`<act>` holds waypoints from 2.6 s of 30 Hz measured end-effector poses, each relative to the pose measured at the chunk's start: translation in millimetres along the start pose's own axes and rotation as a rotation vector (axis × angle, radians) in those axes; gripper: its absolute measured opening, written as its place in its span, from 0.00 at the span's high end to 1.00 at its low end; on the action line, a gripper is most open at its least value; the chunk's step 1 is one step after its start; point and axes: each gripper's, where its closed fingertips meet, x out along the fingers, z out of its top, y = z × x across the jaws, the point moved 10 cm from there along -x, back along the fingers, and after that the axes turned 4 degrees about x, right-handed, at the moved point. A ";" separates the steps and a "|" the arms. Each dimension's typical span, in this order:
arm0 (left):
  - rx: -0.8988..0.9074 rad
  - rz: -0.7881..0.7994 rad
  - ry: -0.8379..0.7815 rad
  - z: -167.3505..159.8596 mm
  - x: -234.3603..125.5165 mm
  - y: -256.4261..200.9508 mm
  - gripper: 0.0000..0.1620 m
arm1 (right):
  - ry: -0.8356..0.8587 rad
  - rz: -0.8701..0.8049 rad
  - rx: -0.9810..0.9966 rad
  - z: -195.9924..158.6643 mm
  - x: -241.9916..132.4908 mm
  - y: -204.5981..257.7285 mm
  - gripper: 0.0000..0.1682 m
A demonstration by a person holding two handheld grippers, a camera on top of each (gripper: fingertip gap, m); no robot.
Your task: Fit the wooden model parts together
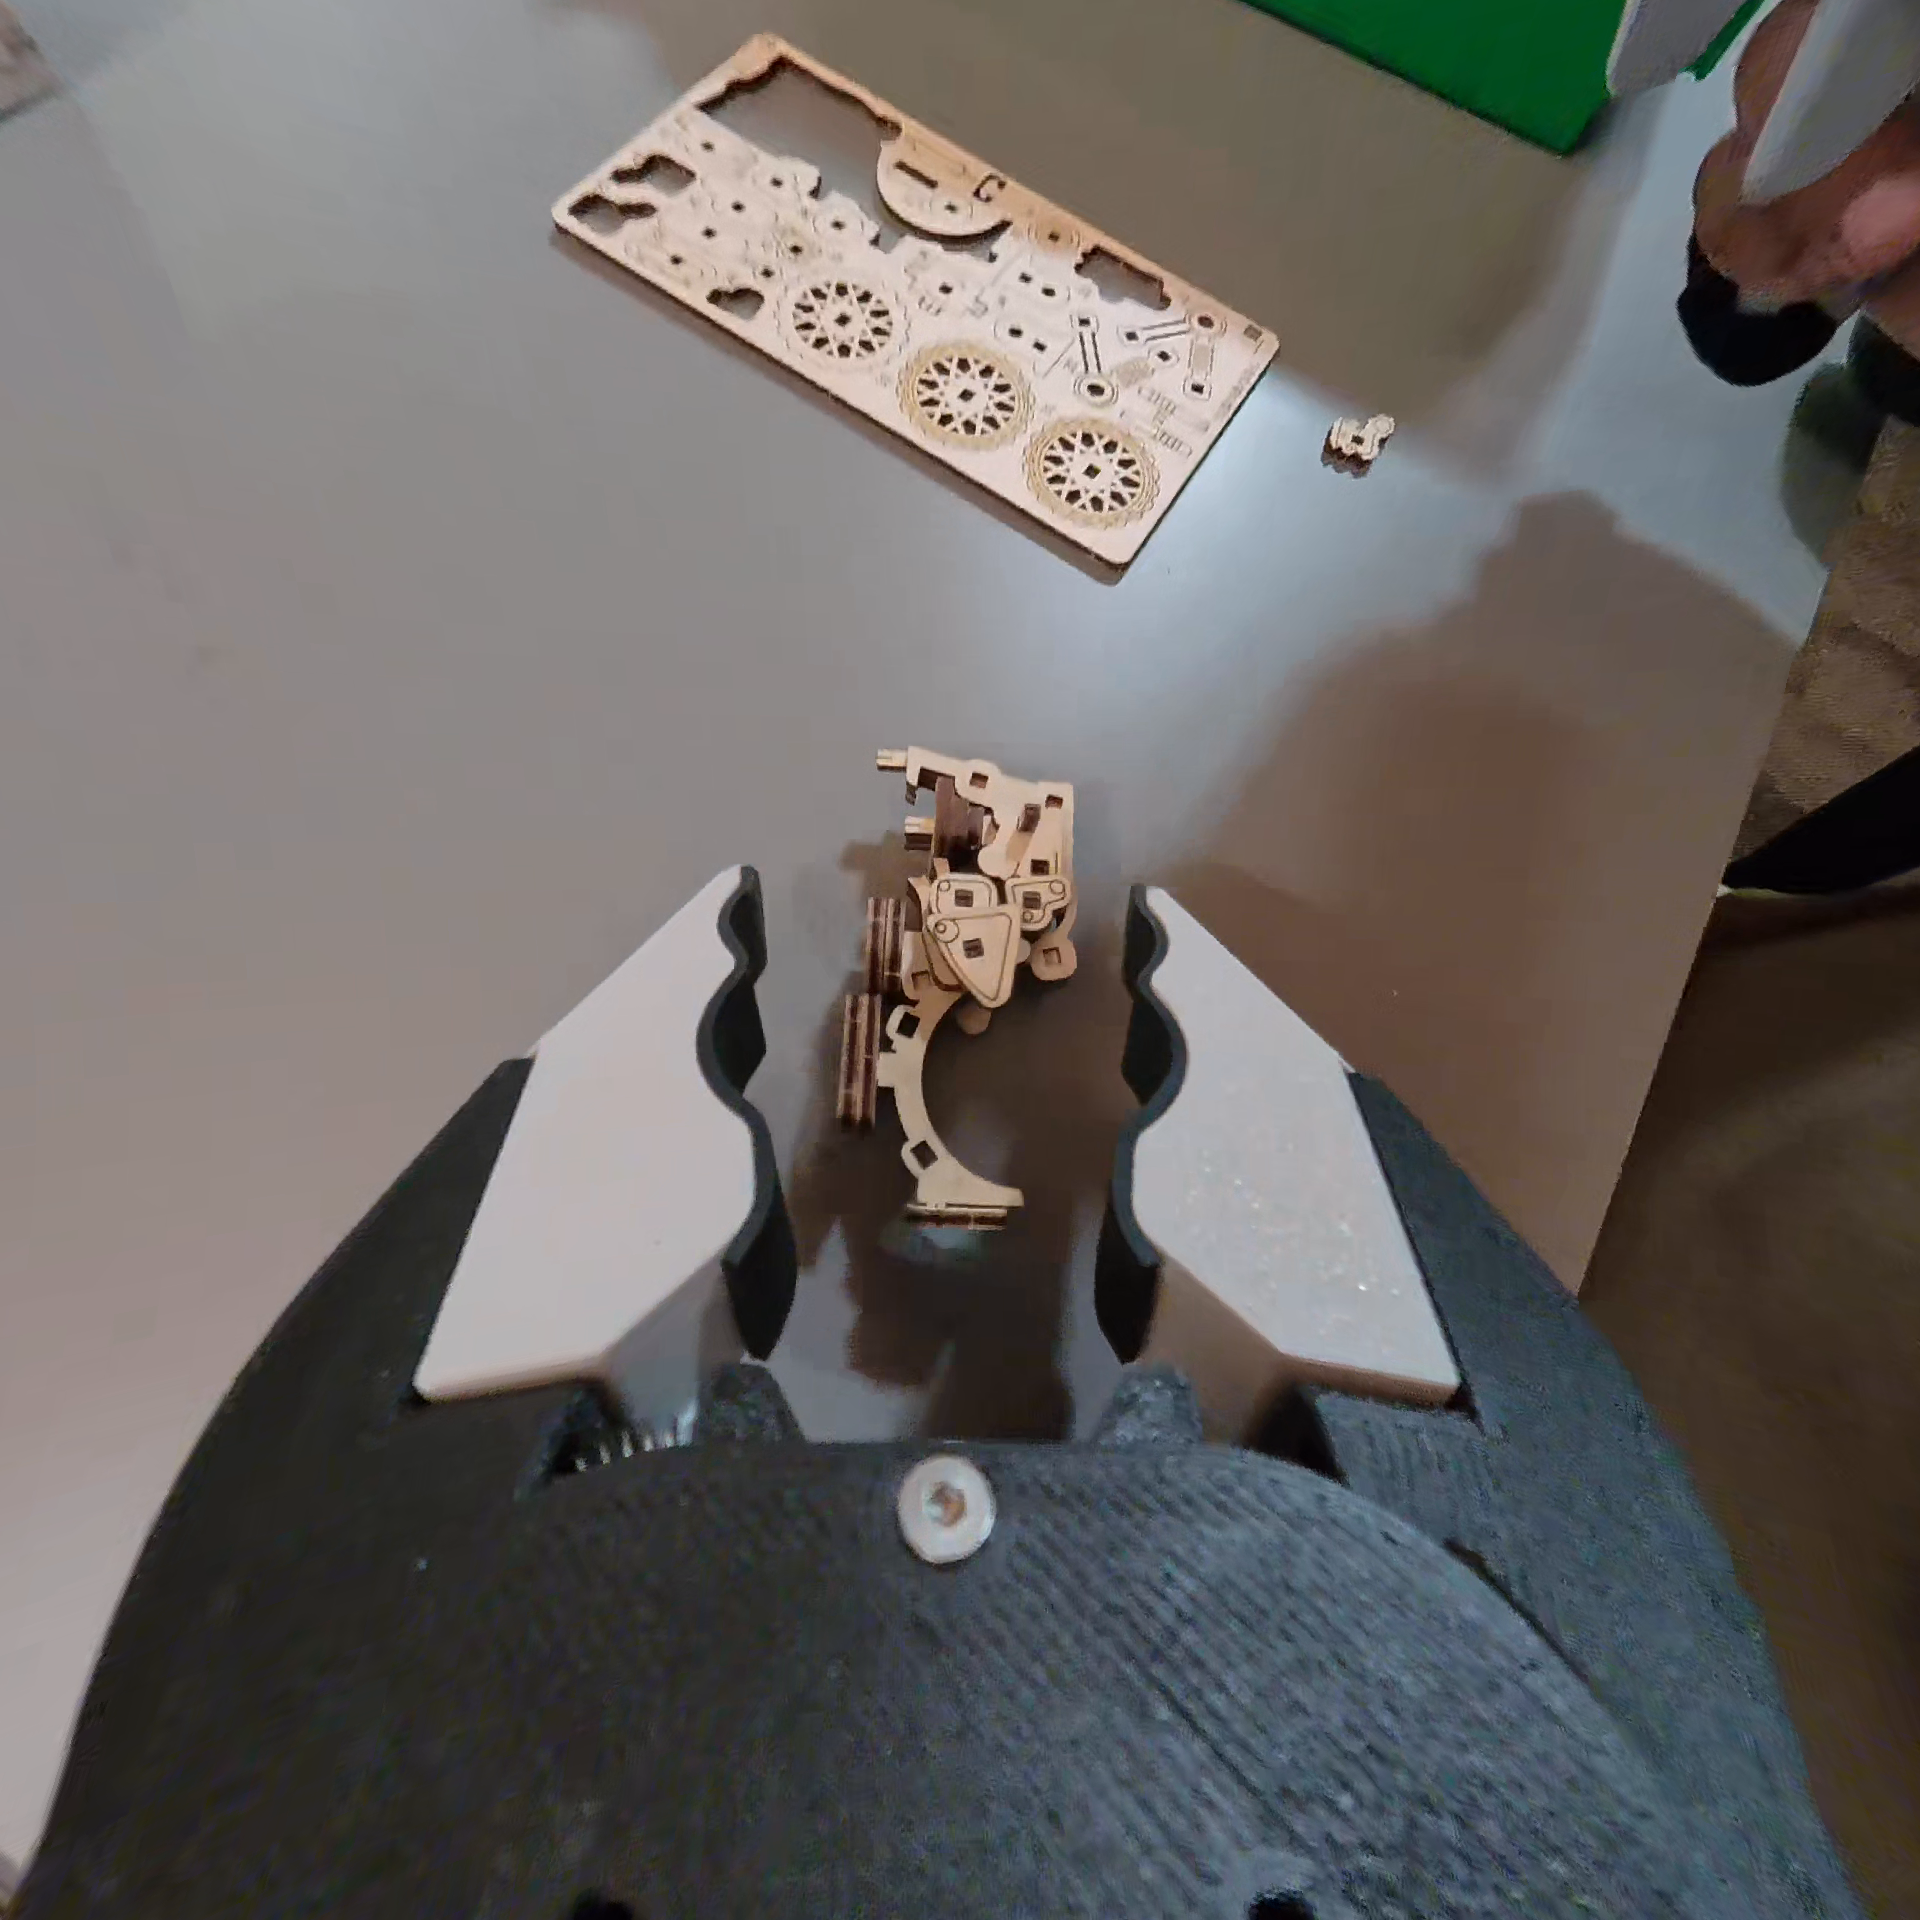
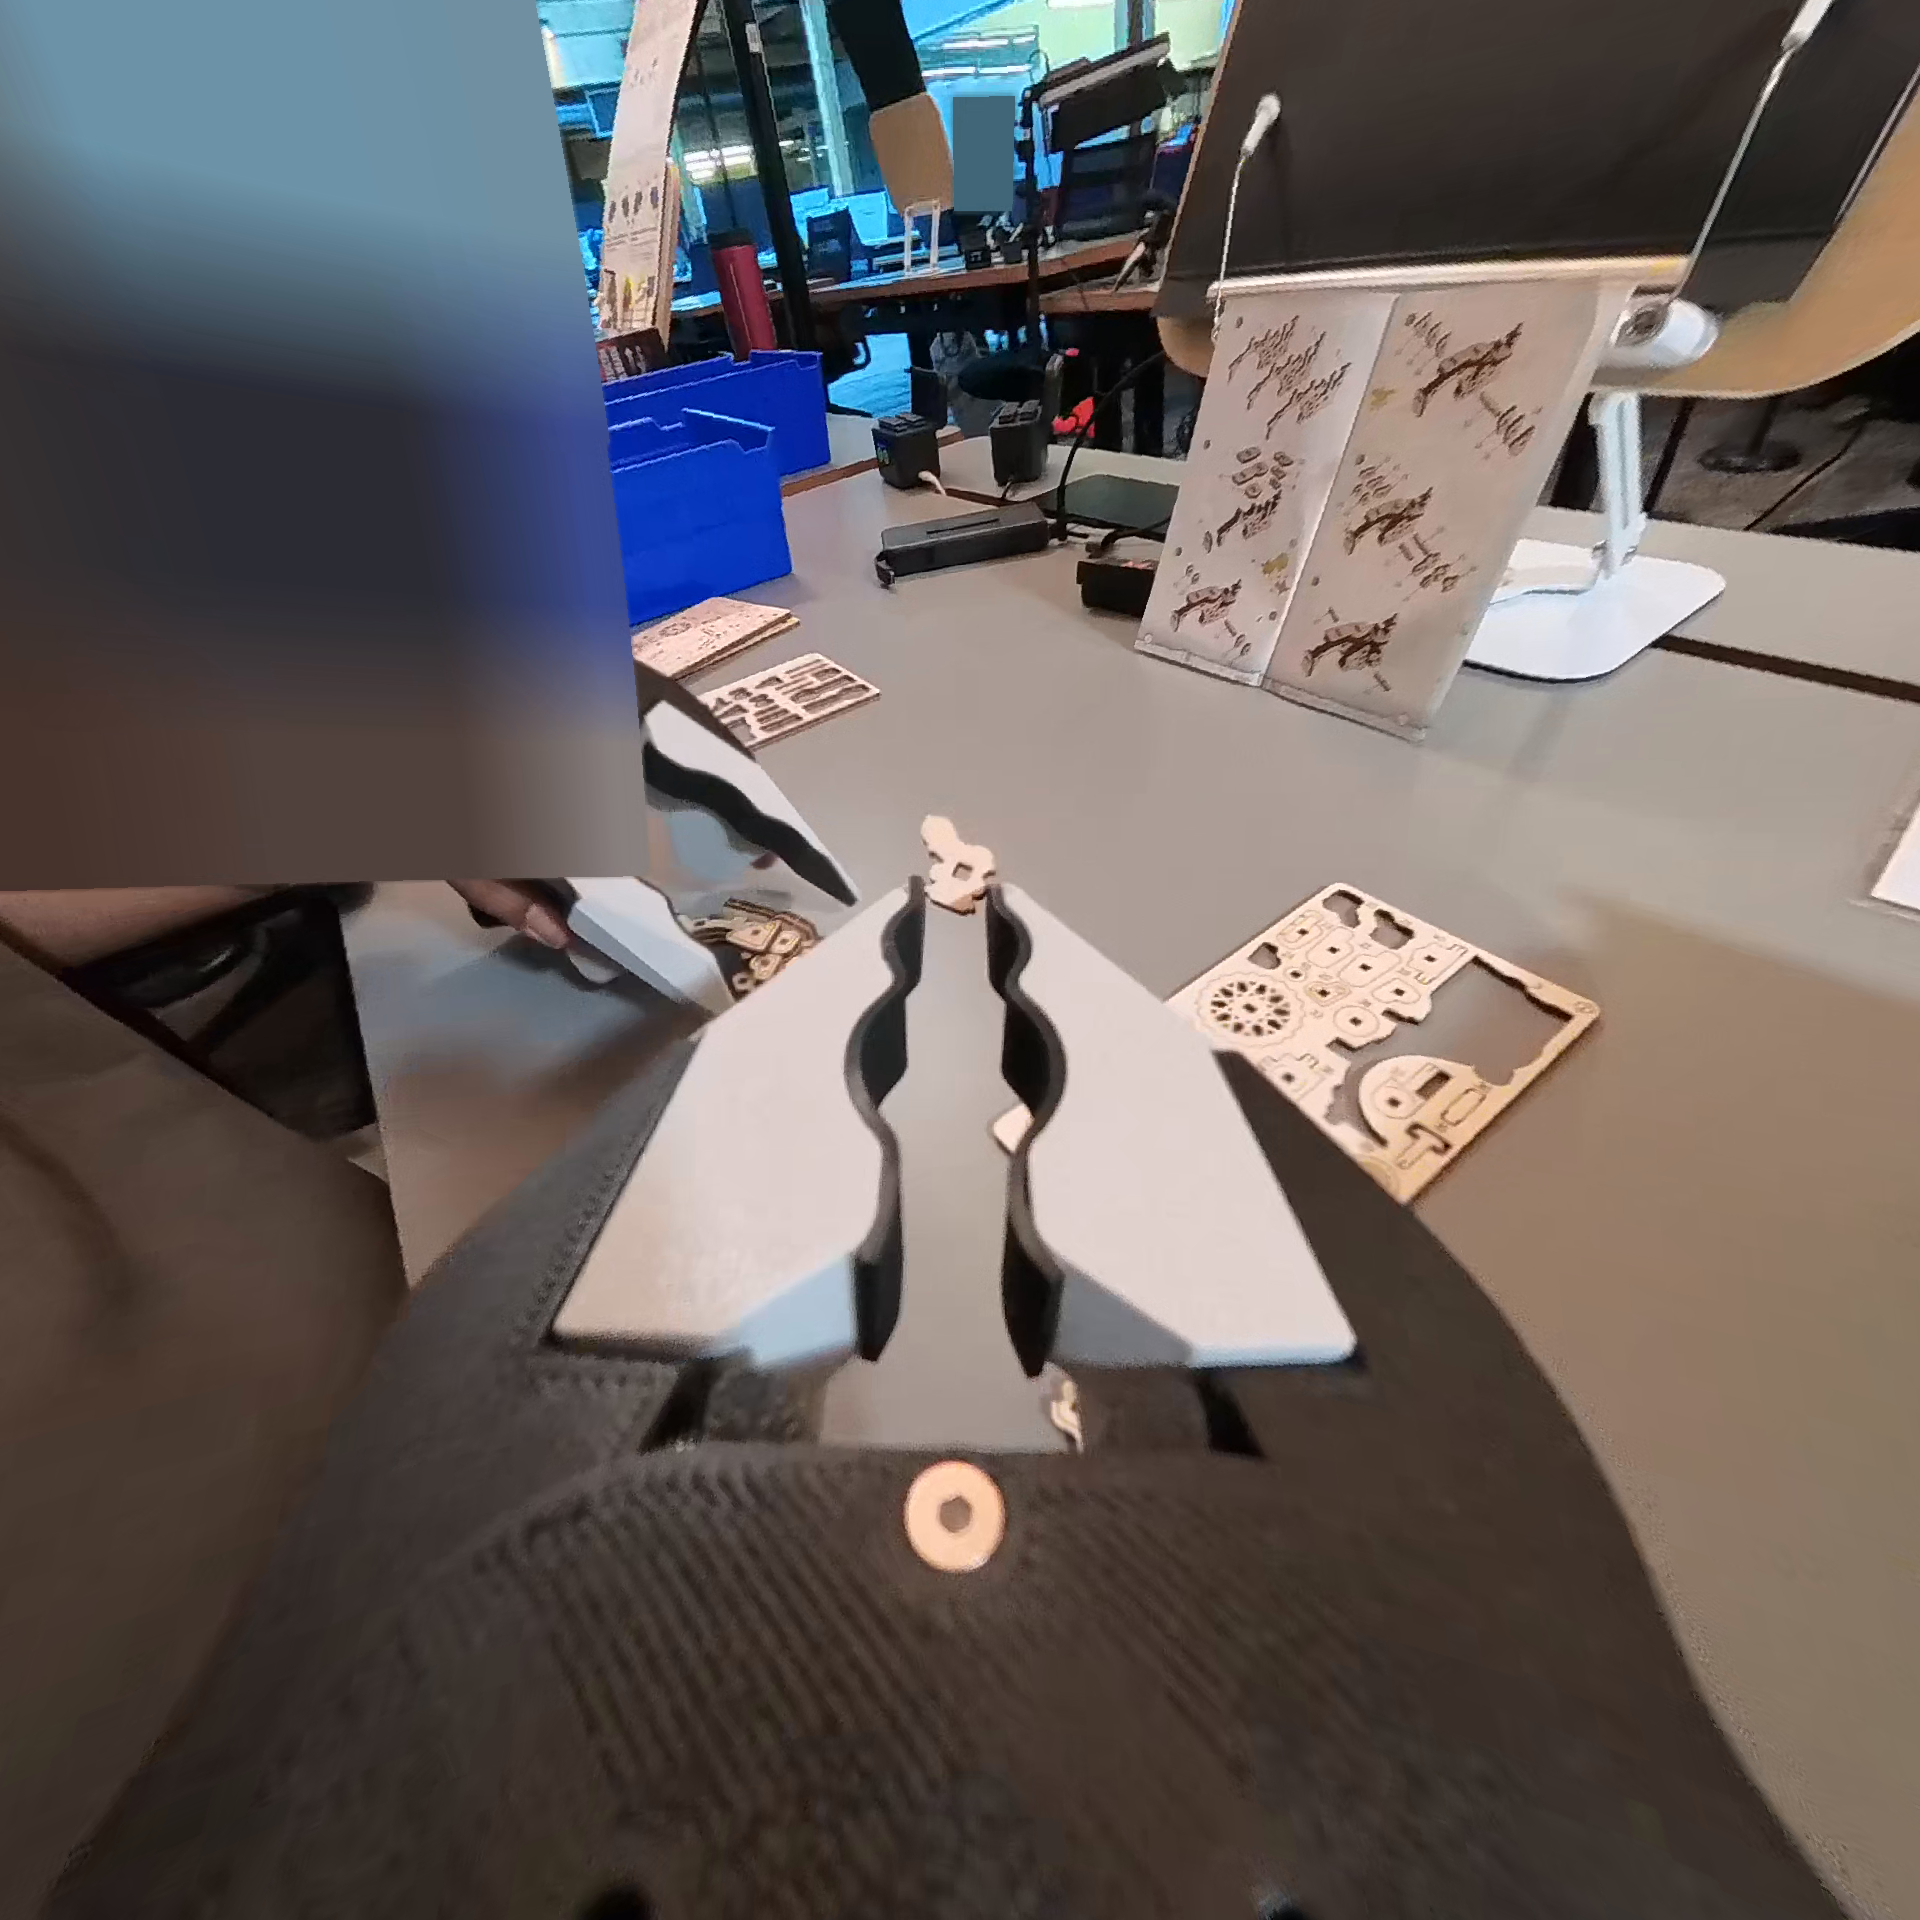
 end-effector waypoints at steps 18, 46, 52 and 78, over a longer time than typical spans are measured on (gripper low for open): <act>-0.036 -0.020 0.011 -6.3 6.1 4.4 0.68 | 0.107 0.076 -0.002 -10.2 17.7 8.9 0.94; 0.042 -0.015 0.025 -5.7 7.7 -4.1 0.73 | 0.128 0.097 -0.020 -11.7 19.6 15.3 0.94; 0.109 -0.034 0.028 -4.4 9.9 -13.5 0.73 | 0.150 0.107 -0.020 -14.0 22.9 17.6 0.94; 0.130 -0.032 0.037 -3.9 12.1 -17.4 0.73 | 0.455 0.049 -0.001 -39.4 76.3 47.1 0.94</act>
